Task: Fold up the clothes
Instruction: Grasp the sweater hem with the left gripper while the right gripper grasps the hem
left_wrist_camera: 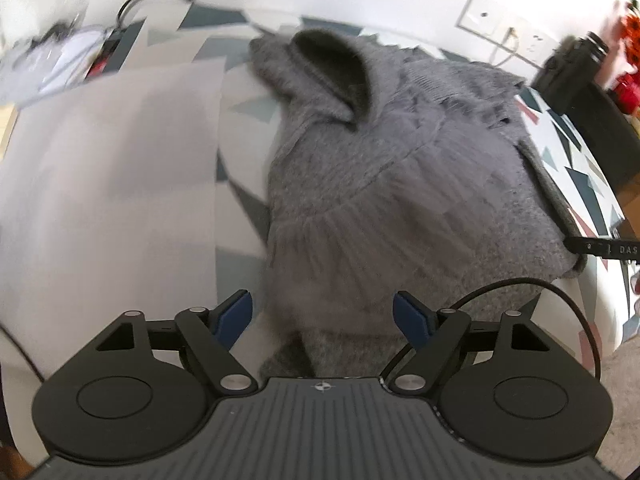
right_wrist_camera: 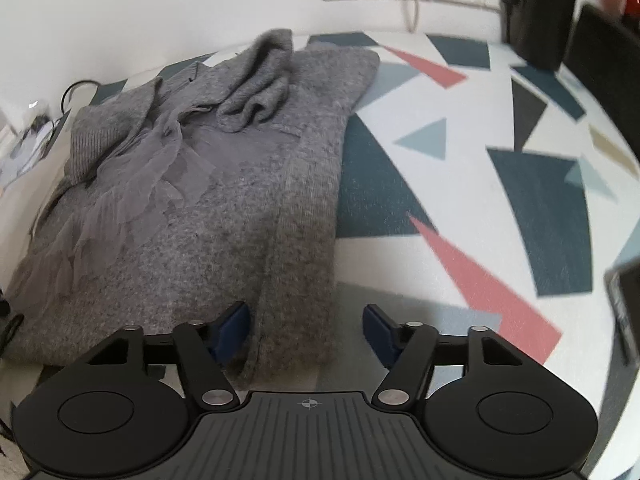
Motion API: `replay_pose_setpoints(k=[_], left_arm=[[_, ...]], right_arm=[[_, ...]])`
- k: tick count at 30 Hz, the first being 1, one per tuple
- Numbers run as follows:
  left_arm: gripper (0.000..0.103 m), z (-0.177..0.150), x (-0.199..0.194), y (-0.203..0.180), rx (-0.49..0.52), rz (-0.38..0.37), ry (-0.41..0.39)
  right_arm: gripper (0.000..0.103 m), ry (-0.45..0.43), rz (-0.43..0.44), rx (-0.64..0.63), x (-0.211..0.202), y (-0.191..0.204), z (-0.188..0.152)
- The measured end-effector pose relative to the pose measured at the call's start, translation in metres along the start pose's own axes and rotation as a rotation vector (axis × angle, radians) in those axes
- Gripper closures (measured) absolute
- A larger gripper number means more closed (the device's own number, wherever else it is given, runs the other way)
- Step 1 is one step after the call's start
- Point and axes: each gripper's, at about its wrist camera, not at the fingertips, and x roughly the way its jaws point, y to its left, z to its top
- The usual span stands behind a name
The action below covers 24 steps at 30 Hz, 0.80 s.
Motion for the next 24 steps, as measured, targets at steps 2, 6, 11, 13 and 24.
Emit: replay_pose_setpoints(k=[2,6,11,13,24], left_arm=[[0.038,-0.003,0.002,0.003,-0.021,-0.021,0.016],[0.096,-0.004,0.004,-0.001,0.007,-0.043,0.007],[0.097,0.013,-0.019,-0.010,0.036,-0.077,-0.113],[0.097,0.026,-0.028,-0.011,0.038,-0.089,-0.170],[0.097,0.127,0.017,0.001,0.018,0.017,-0.346]], right_arm=[[0.053,-0.001,0.016,0.004,0.001,0.000,-0.002],[0.071,-0.014,0.033,-0.028,-0.001,0.005,-0.001],[0.094,-0.087,0.026,-0.071,-0.017,0.009,0.010],[0.095,-0.140,0.051,-0.040,-0.026,0.004,0.021],[0.096,-0.287,0.015,0.008,0.003,-0.007,0.119]])
